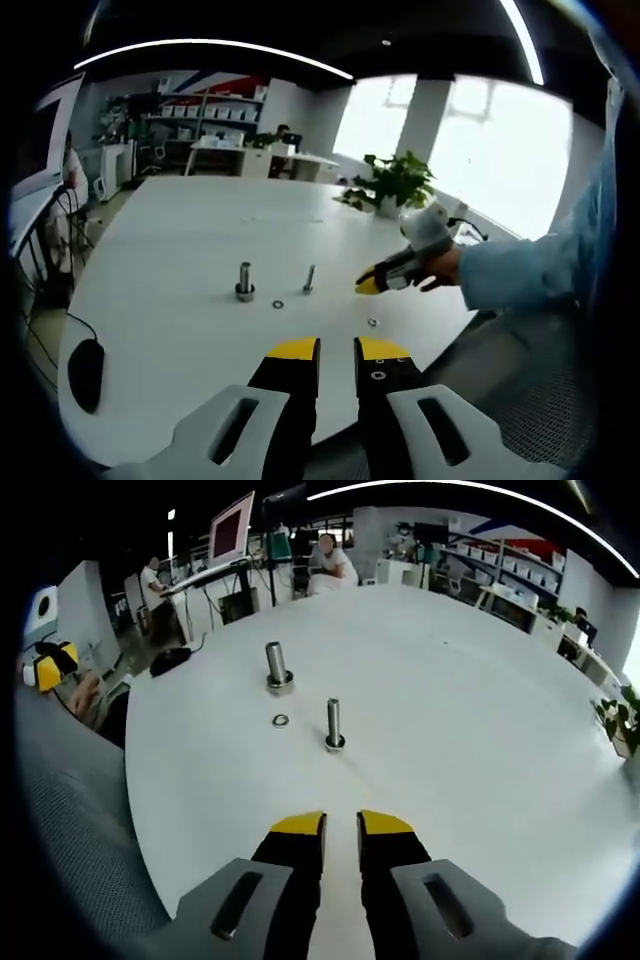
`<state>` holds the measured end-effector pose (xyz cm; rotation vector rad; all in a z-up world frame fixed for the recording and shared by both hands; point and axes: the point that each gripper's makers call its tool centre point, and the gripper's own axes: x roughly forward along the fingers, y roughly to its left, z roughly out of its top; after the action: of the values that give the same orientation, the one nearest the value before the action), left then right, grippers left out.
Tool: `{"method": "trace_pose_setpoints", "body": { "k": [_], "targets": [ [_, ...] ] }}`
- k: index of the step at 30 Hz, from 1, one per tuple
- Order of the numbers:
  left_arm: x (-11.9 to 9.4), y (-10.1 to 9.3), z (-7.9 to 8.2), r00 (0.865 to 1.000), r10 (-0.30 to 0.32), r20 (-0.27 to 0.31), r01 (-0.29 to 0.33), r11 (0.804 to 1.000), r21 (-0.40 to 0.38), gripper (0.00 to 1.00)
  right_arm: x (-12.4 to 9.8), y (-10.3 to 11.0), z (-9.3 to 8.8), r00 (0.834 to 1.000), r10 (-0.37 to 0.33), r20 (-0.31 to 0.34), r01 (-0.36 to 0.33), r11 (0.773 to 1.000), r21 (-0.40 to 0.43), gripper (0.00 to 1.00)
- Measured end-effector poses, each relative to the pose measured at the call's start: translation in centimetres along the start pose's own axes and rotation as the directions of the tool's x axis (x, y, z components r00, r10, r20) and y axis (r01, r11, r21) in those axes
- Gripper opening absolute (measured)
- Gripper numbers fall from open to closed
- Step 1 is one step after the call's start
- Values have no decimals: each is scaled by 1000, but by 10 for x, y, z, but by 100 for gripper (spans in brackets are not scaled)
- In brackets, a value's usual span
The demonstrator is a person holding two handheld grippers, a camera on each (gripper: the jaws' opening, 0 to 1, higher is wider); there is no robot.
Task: Place the washer onto the threaded stud by aligning its center hole with the stud, sliding it down to the base, and recovering from edge contact or off-axis alignment until the washer reaches the visible bottom stop.
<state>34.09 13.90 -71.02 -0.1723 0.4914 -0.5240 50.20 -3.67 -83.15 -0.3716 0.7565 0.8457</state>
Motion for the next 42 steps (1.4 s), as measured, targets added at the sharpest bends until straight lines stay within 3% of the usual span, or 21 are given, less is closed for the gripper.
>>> {"method": "trace_pose_setpoints", "body": {
  "k": [7,12,21,29,37,42],
  "targets": [
    [0,0,2,1000,-2,9,2,1000,5,11,-9,13,-20,995,55,-87,-56,998,-11,16],
    [0,1,1,1000,-1,16,1,1000,6,11,-10,21,-43,981,84,-173,-88,996,-19,18],
    [0,3,1,1000,2,18,-2,1000,5,11,-6,34,-64,956,124,-265,-137,990,-33,18],
    [0,4,1,1000,3,17,-3,1000,4,11,-4,34,-66,954,127,-272,-137,990,-18,18],
    [0,1,1,1000,1,12,-1,1000,7,11,-2,30,-65,958,90,-273,-115,991,-75,12],
    [0,2,1,1000,3,11,-3,1000,5,11,3,32,-59,964,98,-246,-115,992,-59,16]
  ]
}}
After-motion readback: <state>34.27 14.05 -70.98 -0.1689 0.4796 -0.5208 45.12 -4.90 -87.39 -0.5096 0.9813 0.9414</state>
